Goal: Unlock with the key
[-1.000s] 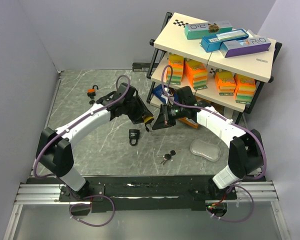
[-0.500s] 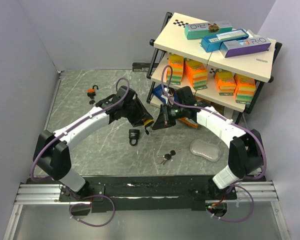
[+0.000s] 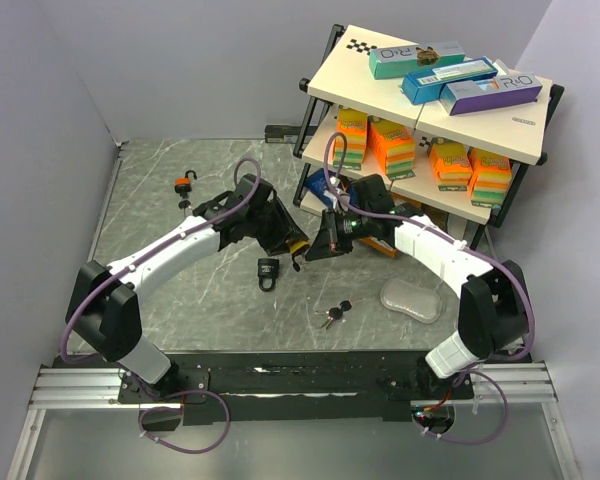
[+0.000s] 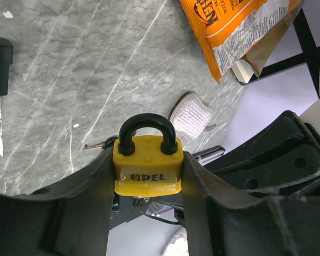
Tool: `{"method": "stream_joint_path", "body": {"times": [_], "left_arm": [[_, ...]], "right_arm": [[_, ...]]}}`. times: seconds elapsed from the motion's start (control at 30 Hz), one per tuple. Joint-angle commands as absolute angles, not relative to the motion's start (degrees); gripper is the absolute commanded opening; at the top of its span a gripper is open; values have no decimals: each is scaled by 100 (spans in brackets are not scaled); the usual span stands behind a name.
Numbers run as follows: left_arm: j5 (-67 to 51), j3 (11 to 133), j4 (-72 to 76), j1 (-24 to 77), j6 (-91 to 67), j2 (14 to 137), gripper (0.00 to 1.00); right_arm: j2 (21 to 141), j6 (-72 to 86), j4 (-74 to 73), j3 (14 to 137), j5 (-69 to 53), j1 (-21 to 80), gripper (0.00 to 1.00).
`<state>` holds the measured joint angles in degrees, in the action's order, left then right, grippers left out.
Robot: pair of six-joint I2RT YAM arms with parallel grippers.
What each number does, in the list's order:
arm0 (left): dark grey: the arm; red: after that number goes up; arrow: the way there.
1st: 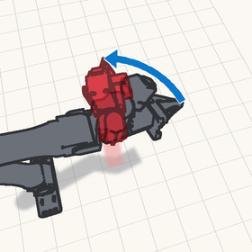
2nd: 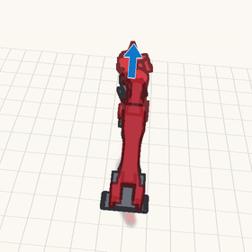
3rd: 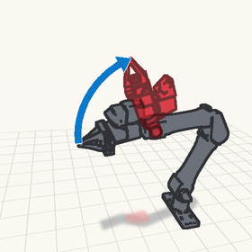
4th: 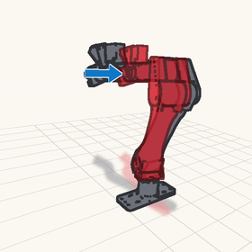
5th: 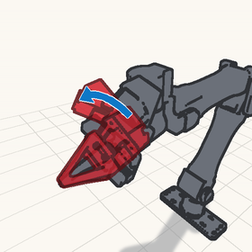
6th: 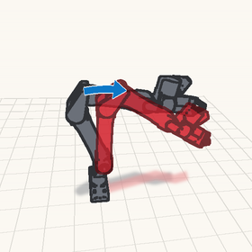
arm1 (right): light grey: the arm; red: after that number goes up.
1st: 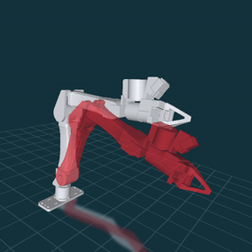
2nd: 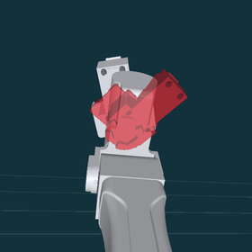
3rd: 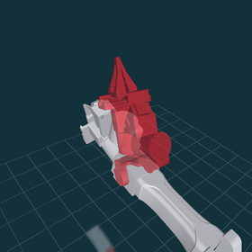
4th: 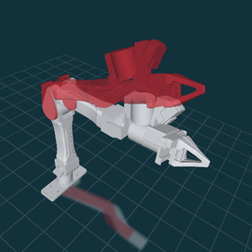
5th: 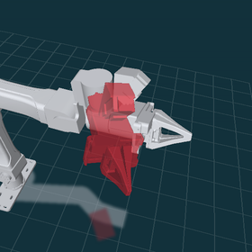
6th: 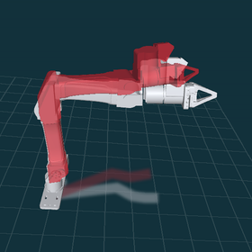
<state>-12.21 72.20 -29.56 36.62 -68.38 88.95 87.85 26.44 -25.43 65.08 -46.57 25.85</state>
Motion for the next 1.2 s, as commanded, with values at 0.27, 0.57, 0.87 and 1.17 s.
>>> {"method": "stream_joint_path", "body": {"times": [0.27, 0.57, 0.87, 1.17], "left_arm": [[-1916, 7312, -2505, 3972, -6908, 8587, 1], [-2101, 7251, -1969, 4078, -7374, 8569, 1], [-2189, 7076, -1338, 4175, -7646, 8464, 1], [-1978, 6628, -309, 4175, -7234, 7840, 1]], "right_arm": [[7946, 2891, -1345, 6029, -3973, 2391, 0], [7585, 3024, -406, 5740, -3701, 2408, 0], [7488, 3295, 281, 5686, -3488, 2426, 0], [7444, 4156, 544, 5652, -3998, 2022, 0]]}}
